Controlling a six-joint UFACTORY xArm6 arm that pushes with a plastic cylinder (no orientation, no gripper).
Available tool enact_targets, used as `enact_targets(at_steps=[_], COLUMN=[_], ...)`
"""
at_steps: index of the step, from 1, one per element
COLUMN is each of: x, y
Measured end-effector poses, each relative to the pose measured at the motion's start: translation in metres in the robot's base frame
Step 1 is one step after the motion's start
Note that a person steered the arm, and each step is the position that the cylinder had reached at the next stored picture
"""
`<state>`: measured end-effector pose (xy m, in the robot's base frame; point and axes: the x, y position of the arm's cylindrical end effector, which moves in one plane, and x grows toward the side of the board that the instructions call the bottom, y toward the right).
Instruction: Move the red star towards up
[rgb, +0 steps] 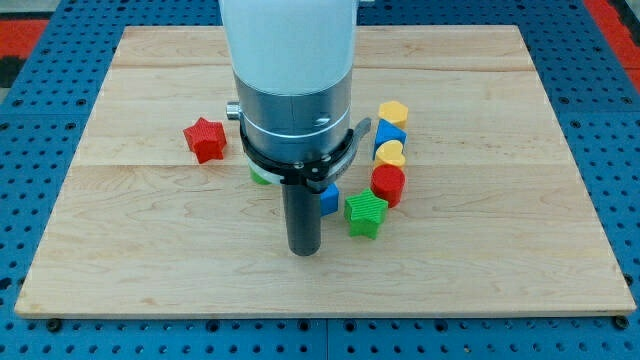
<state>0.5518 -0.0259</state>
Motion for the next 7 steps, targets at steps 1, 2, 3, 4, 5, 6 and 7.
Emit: enact_targets(at_steps=[1,2,3,4,5,6,7], x=[0.000,-0.022,-0.072,-0.109,-0.147,-0.190,-0.238], y=[-0.043,-0.064,-0.069,-0.100,-0.119,-0.121,-0.134])
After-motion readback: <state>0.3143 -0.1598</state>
